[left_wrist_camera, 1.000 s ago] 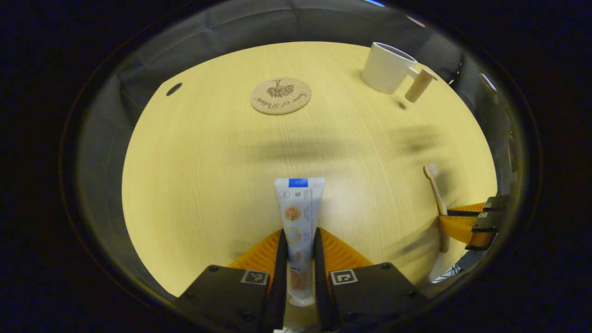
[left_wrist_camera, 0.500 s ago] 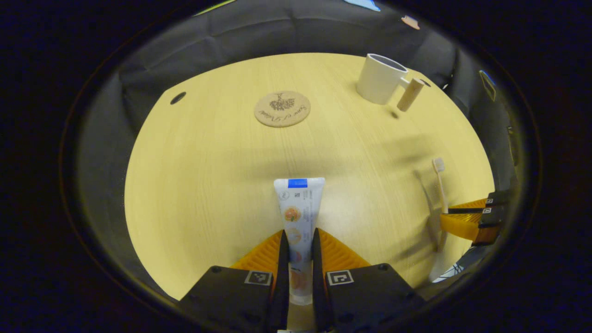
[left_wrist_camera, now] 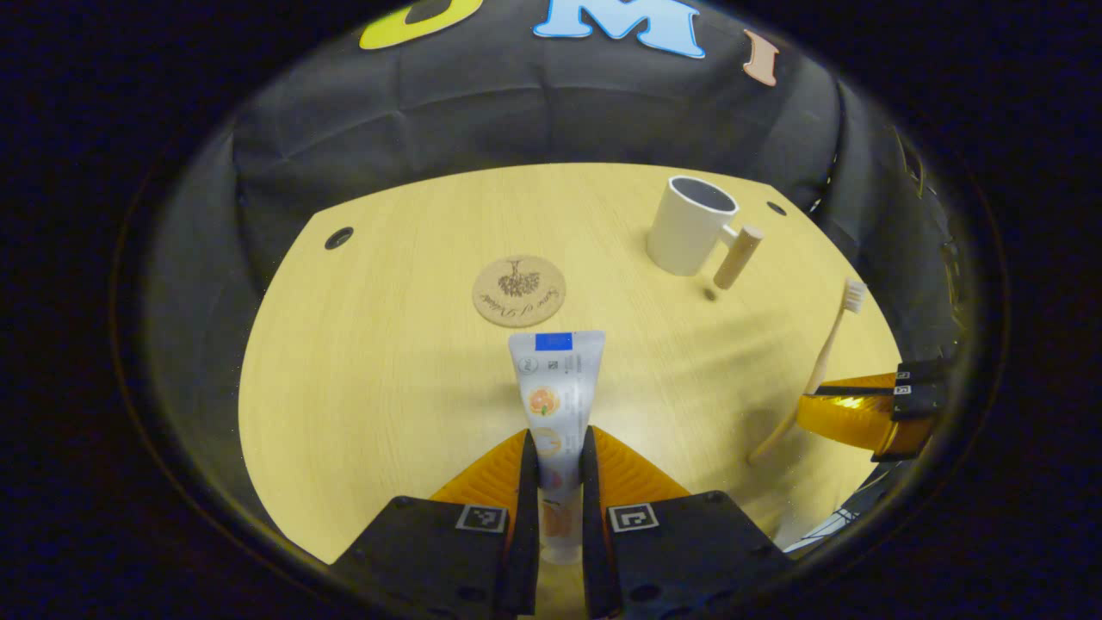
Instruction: Put the toothbrush and toothpaste on the desktop into the cup, then pick up the cup and place it on the coaster on the desktop.
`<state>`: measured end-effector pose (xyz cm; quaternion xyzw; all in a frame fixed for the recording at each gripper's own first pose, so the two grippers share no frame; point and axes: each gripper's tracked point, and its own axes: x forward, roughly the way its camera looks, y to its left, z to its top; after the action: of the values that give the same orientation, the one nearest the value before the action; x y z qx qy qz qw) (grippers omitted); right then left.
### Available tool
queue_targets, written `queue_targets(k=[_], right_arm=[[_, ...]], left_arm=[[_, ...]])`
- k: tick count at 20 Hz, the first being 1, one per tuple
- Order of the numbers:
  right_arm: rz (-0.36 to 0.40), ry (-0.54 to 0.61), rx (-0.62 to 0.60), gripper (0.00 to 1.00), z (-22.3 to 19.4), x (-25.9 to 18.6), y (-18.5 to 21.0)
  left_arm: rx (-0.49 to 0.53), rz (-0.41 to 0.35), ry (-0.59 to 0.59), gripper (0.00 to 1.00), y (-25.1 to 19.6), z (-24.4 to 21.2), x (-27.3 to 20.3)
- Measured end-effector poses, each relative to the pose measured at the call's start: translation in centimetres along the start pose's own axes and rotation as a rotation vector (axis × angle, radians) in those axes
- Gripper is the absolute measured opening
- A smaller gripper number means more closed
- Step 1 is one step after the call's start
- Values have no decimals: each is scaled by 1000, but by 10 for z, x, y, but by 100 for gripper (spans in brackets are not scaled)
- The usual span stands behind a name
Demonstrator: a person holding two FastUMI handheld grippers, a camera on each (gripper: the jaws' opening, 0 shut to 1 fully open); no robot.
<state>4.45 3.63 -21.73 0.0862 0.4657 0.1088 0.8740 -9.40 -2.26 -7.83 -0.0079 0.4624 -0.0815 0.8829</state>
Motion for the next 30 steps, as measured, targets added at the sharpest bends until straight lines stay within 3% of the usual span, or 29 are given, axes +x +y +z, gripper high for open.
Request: queue_targets(k=[11,22,23,24,30], right_arm=[[28,-304,-72,7,119,-16,16],[39,-558,-116,6,212,-26,18],[33,-564,-120,10,220,-20,17],[25,-567,-124,6,223,-11,14],[-66,-526,-191,7,224,38,-9]], left_arm=[[-22,-44,-209,29,-24,102,-5],[-93,-57,-279,28,-18,127,-12],[-98,-56,-282,28,-16,127,-13],[-103,-52,-281,28,-14,125,-14],[-138,-26,-274,29,5,118,-23]])
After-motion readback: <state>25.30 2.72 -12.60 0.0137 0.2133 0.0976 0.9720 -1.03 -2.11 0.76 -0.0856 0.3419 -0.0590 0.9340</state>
